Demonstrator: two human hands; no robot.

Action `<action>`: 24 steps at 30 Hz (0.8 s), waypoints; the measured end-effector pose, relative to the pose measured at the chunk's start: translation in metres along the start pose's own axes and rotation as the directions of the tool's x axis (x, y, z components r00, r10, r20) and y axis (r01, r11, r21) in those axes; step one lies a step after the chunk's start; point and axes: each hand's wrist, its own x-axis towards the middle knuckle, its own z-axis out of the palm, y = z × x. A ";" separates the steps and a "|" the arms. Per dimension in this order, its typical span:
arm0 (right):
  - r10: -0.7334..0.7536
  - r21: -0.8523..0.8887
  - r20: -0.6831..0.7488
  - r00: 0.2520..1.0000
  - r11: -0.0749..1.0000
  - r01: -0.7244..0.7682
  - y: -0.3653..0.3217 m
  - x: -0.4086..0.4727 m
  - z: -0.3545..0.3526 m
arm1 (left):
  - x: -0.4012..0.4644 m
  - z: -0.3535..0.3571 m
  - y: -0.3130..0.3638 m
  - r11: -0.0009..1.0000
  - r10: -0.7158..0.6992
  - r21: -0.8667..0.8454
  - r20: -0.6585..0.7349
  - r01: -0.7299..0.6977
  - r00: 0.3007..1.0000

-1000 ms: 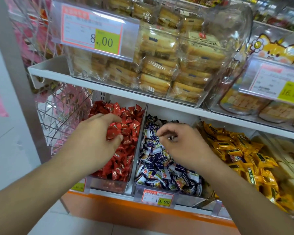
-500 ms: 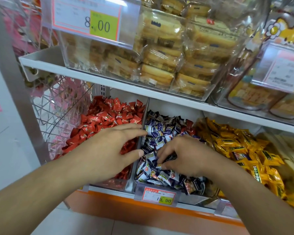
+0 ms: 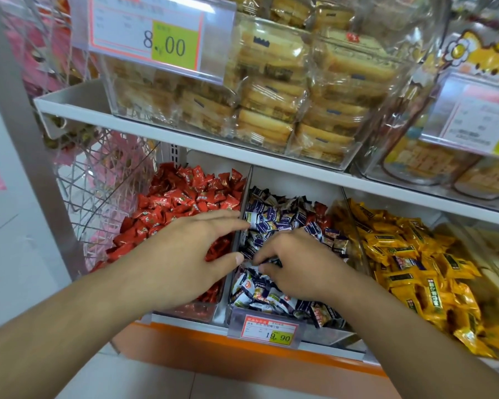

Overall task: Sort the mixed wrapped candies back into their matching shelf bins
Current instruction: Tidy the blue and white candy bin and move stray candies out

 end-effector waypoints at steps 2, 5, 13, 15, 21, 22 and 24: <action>0.040 -0.006 0.006 0.999 0.999 -0.040 0.006 0.000 -0.006 | 0.000 0.000 -0.001 1.000 -0.004 -0.006 0.004 0.004 1.000; 0.049 -0.029 0.021 0.999 0.998 -0.048 0.009 -0.003 -0.014 | 0.000 0.000 -0.002 1.000 -0.007 -0.010 0.005 0.007 1.000; 0.100 0.088 -0.129 0.987 0.992 -0.090 0.007 0.006 -0.011 | 0.000 0.001 -0.001 1.000 -0.004 -0.008 -0.005 0.004 1.000; 0.112 0.022 -0.109 0.988 0.994 -0.110 0.007 0.008 -0.005 | 0.000 0.002 -0.001 1.000 -0.004 -0.010 -0.003 0.004 1.000; 0.158 -0.186 -0.216 0.964 0.962 -0.200 0.011 0.014 -0.004 | 0.000 0.002 -0.002 1.000 -0.011 -0.016 0.006 0.011 1.000; 0.155 -0.200 -0.219 0.963 0.959 -0.199 0.010 0.014 -0.003 | 0.000 0.002 -0.002 1.000 -0.011 -0.017 0.006 0.011 1.000; 0.140 -0.216 -0.212 0.967 0.959 -0.186 0.007 0.015 0.000 | 0.000 0.002 -0.001 1.000 -0.014 -0.022 0.008 0.014 1.000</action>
